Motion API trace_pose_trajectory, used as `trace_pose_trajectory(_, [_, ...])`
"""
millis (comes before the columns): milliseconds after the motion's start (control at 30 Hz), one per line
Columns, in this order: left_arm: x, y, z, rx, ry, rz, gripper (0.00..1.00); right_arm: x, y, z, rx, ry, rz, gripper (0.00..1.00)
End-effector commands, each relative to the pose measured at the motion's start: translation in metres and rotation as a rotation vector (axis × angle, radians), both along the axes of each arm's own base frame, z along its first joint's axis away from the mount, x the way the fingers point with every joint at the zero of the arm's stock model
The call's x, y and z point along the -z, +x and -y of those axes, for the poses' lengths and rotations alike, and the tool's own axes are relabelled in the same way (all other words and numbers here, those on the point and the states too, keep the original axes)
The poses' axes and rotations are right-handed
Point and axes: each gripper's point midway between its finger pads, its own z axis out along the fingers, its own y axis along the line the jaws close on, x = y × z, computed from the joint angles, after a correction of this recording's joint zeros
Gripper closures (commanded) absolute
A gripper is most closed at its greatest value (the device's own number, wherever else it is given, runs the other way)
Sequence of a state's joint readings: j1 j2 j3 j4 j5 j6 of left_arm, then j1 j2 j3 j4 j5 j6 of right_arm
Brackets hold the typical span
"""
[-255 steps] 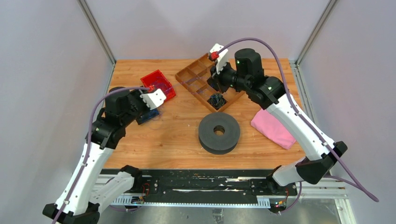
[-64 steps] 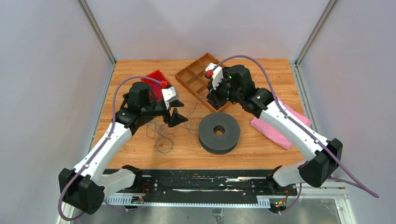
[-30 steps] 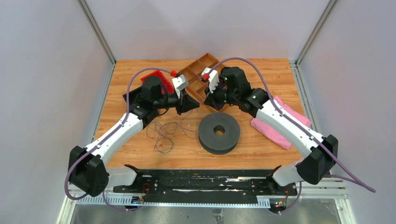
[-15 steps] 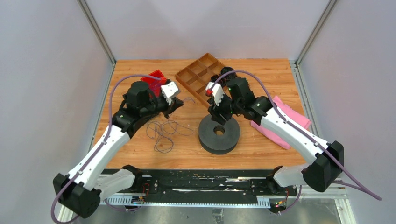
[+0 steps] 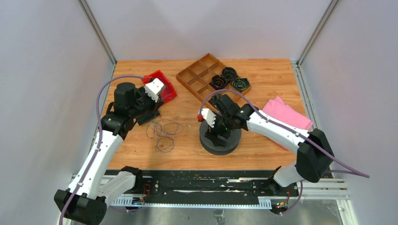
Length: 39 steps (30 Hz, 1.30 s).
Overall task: Wrap the cables
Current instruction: Pick up the cable reel from the center of the board.
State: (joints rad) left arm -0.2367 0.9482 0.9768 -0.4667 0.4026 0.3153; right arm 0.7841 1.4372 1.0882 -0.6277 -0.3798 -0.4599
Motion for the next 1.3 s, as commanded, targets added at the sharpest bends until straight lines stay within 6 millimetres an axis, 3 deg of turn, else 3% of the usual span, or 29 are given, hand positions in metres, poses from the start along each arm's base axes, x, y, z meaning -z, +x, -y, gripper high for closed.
trace_pose_trajectory(0, [-0.009, -0.003, -0.002, -0.003, -0.009, 0.022, 1.0, 0.005, -0.001, -0.004, 0.014, -0.068, -0.029, 0.21])
trace_pose_trajectory(433, [-0.01, -0.007, 0.002, 0.021, -0.024, 0.035, 1.0, 0.023, -0.001, 0.006, 0.034, -0.204, -0.006, 0.2])
trace_pose_trajectory(1267, [-0.006, -0.011, 0.004, 0.042, -0.028, 0.053, 1.0, 0.054, -0.033, 0.009, -0.06, -0.264, -0.088, 0.17])
